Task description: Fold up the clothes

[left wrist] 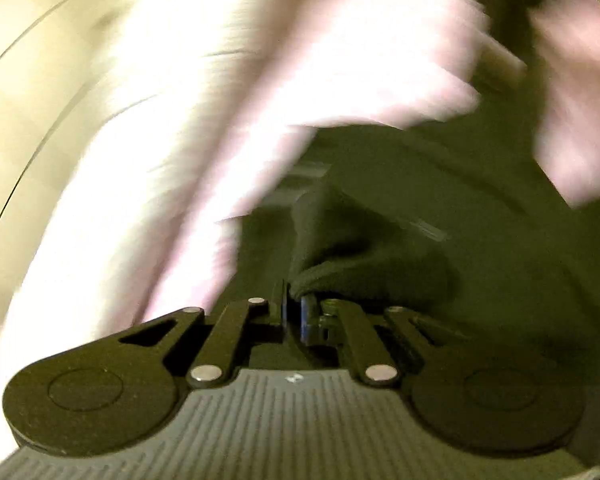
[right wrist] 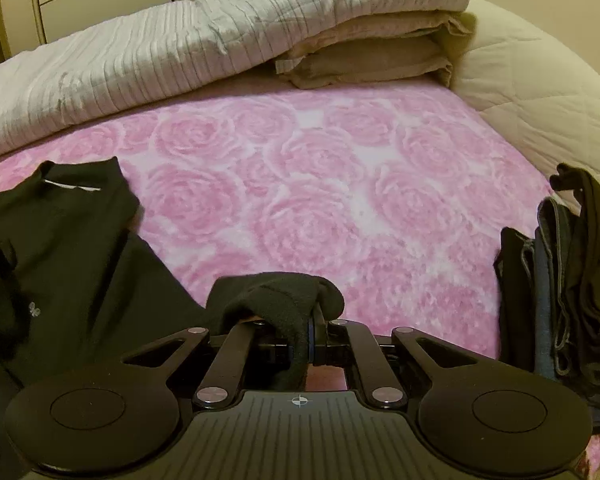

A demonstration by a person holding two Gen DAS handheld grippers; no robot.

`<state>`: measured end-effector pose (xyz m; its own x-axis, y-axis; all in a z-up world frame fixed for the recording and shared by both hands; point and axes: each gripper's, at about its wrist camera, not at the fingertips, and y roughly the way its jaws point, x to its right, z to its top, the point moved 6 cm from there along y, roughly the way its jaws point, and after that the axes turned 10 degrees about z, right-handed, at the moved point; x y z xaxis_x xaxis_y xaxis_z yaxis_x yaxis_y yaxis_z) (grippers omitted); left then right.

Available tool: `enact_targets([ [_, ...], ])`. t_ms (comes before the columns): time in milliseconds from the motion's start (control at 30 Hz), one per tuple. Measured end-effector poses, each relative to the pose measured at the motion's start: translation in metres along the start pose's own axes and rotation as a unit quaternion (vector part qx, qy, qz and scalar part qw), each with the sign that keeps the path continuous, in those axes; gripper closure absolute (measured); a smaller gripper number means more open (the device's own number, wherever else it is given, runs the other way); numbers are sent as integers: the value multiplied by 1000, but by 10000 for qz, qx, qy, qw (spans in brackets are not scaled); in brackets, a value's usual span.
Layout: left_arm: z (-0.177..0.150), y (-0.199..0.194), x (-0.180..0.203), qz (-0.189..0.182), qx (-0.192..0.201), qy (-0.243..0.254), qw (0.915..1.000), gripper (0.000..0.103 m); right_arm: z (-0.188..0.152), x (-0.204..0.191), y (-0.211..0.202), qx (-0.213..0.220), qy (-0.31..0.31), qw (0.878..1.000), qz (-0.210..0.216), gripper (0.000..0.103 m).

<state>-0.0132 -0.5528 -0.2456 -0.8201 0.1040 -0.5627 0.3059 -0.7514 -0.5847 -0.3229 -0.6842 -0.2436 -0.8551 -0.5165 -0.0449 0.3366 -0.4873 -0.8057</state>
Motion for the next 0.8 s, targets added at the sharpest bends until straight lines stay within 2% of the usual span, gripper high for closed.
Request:
enact_targets([
  [33,-8,-2,-34,459,-125,-374,9982,99,3,-2,-1,36,-36,10000,-16,98],
  [67,-20,-5,-70,960,-271,-690,9926,99,8,-3,-3,104,-100,9999,-57,98],
  [100,-33,-9,-100,1398,-422,-911,9851,99,13,-3,-6,182,-161,9996,-125,98],
  [167,-69,-21,-156,2202,-864,-1171,9645,99,22,2,-11,339,-241,9985,-353,98],
  [233,-107,-35,-197,2765,-1349,-1272,9430,99,25,14,-12,338,-186,9975,-596,98],
  [300,-145,-46,-222,3005,-1874,-1384,9249,96,28,26,-12,338,-131,9958,-838,98],
  [367,-181,-48,-225,3027,-2383,-1521,9102,80,31,37,-13,337,-76,9935,-1080,98],
  [400,-196,-47,-220,3014,-2585,-1549,9046,78,33,43,-14,336,-49,9922,-1201,98],
  [500,-222,-42,-181,2662,-3017,-1814,8973,71,37,61,-15,334,33,9872,-1562,98],
  [533,-224,-42,-163,2490,-3037,-1893,9000,66,35,62,-16,318,68,9866,-1597,96],
  [567,-225,-43,-144,2278,-3035,-1963,9041,65,28,55,-17,275,114,9885,-1485,92],
  [600,-224,-44,-125,2044,-3039,-2039,9079,64,21,47,-18,232,160,9902,-1371,82],
  [633,-222,-45,-105,1793,-3046,-2119,9112,61,14,40,-18,189,206,9917,-1258,66],
  [700,-219,-53,-62,1205,-3067,-2394,9133,57,0,25,-20,103,298,9942,-1030,53],
  [767,-217,-78,-16,539,-3050,-2798,9088,52,-16,8,-23,-8,396,9968,-688,52],
  [800,-218,-89,4,272,-3088,-2919,9048,50,-29,-4,-27,-120,456,9986,-257,52],
])
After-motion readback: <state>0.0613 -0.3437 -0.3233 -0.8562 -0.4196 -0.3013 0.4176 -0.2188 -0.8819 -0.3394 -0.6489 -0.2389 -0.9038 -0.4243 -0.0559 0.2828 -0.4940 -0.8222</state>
